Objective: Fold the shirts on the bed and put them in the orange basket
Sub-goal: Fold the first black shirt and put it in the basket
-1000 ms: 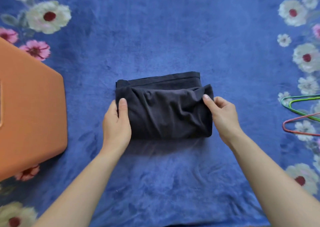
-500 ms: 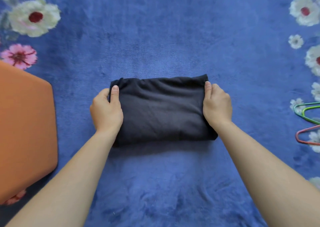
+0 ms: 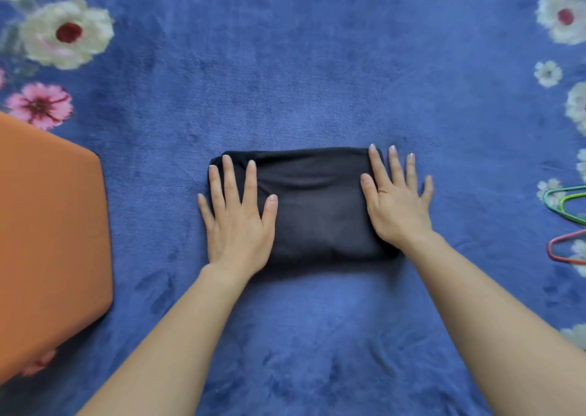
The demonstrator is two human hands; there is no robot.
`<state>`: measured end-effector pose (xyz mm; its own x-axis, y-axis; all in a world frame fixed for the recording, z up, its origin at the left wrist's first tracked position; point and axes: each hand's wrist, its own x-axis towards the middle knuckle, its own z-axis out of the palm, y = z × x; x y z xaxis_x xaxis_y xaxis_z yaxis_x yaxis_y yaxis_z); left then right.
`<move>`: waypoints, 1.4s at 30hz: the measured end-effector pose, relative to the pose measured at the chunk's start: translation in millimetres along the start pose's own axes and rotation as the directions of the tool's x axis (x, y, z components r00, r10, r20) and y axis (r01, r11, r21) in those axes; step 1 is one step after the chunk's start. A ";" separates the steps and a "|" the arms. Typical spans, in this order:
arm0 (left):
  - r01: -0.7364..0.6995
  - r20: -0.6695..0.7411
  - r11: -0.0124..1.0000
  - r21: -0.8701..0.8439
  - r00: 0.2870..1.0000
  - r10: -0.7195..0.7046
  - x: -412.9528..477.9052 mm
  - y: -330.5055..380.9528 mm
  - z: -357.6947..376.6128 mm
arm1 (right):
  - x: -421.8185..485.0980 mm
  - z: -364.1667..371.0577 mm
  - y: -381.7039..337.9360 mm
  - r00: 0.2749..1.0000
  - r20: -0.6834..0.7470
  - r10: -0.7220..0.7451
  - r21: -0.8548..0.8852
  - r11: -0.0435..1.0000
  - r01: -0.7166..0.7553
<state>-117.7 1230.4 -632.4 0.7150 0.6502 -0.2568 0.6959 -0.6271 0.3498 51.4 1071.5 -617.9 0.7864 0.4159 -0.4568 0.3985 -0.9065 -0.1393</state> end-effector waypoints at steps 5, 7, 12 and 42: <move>0.355 -0.023 0.707 -0.611 0.885 -0.464 -15.9 0.2 -21.2 | -28.2 -6.8 -0.3 0.974 -0.100 0.205 0.617 0.781 -0.101; 0.480 0.176 0.505 -0.717 0.826 -0.535 -21.3 -4.1 -30.9 | -37.8 -5.7 -4.5 0.961 0.076 0.264 0.789 0.574 -0.220; 0.708 0.668 0.011 -0.706 0.672 -0.319 -51.7 -10.3 -70.8 | -59.2 -26.5 -0.7 0.946 0.298 0.126 0.827 0.460 -0.322; 0.319 0.440 -0.458 -0.830 0.879 -0.186 -205.5 -139.1 -388.9 | -263.5 -156.0 -354.0 0.775 0.361 -0.518 0.738 -0.349 -0.577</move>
<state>-387.3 1350.8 -277.9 0.5281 0.4991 -0.6870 -0.1456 0.8503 0.5058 -223.2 1294.2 -311.1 0.2329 0.7661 -0.5990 -0.9414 0.0231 -0.3365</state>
